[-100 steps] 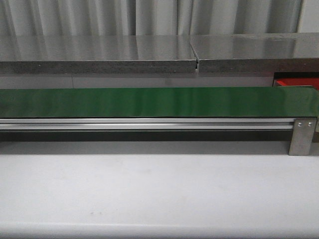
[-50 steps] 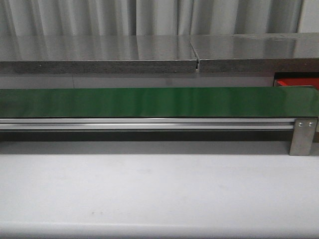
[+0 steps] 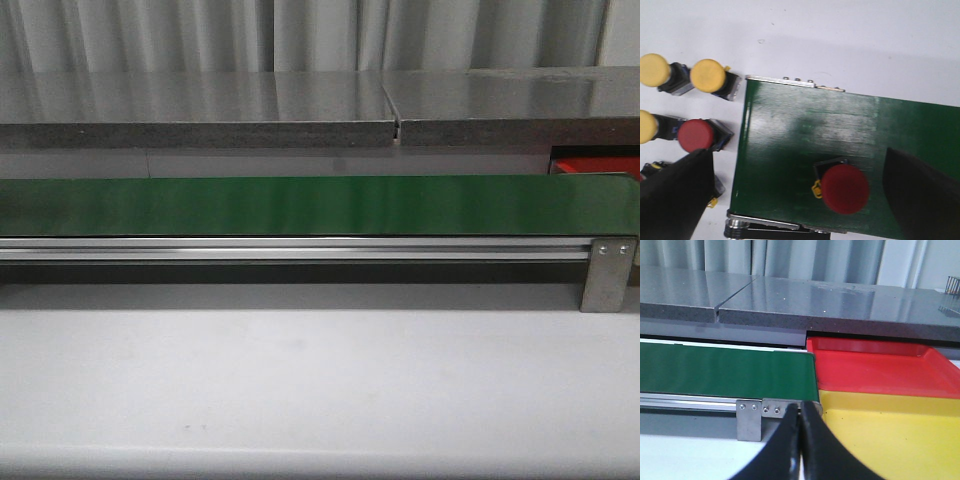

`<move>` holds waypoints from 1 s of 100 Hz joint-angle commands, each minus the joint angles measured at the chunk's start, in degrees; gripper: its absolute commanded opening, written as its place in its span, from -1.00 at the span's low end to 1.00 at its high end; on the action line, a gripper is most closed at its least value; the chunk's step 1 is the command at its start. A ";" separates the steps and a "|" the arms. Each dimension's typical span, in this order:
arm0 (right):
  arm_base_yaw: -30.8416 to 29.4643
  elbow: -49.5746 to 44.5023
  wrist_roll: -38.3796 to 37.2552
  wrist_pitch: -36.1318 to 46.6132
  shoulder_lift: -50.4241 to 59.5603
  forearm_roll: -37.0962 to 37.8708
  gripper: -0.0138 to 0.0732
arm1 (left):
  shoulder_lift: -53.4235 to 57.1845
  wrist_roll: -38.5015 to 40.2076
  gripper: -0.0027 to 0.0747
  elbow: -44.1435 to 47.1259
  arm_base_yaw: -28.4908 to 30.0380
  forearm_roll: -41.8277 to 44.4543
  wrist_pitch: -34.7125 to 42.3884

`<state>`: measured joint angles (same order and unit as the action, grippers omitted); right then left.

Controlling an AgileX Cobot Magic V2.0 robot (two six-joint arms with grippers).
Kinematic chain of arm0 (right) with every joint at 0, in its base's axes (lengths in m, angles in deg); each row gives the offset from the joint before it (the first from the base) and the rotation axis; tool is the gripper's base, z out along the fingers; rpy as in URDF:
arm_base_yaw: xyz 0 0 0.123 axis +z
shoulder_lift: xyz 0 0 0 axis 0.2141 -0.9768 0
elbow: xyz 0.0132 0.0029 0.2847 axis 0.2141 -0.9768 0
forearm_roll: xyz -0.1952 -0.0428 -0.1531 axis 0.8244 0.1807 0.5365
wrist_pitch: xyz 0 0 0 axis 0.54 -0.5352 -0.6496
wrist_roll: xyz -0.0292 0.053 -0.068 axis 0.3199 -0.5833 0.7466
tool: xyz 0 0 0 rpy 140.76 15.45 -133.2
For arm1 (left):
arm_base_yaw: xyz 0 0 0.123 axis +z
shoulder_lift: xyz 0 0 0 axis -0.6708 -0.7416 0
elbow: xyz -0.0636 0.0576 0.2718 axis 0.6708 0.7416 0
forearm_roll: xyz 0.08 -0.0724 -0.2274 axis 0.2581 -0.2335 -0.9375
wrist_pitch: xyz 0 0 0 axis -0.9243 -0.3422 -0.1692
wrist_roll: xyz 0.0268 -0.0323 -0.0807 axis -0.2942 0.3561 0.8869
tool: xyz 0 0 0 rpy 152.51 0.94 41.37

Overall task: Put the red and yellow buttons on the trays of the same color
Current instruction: 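Lower the red button onto the green belt and open the left gripper, then move the left gripper over a yellow push-button on the table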

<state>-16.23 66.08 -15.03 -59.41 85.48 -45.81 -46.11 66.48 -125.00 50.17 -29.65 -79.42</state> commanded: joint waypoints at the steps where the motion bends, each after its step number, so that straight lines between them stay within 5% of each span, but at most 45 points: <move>1: 0.10 1.32 0.01 4.24 1.05 0.68 -0.95 | 4.86 0.37 0.78 -0.94 2.75 -0.87 -1.12; 39: 0.10 1.32 0.01 4.24 1.05 0.68 -0.95 | 7.29 0.00 0.78 12.14 14.42 -5.19 -0.11; 100: 0.10 1.32 0.01 4.24 1.05 0.68 -0.95 | 3.83 3.04 0.78 22.53 15.00 -5.11 7.35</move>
<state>-16.23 66.08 -15.03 -59.41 85.48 -45.81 -43.71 67.47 -101.51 65.17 -33.86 -73.93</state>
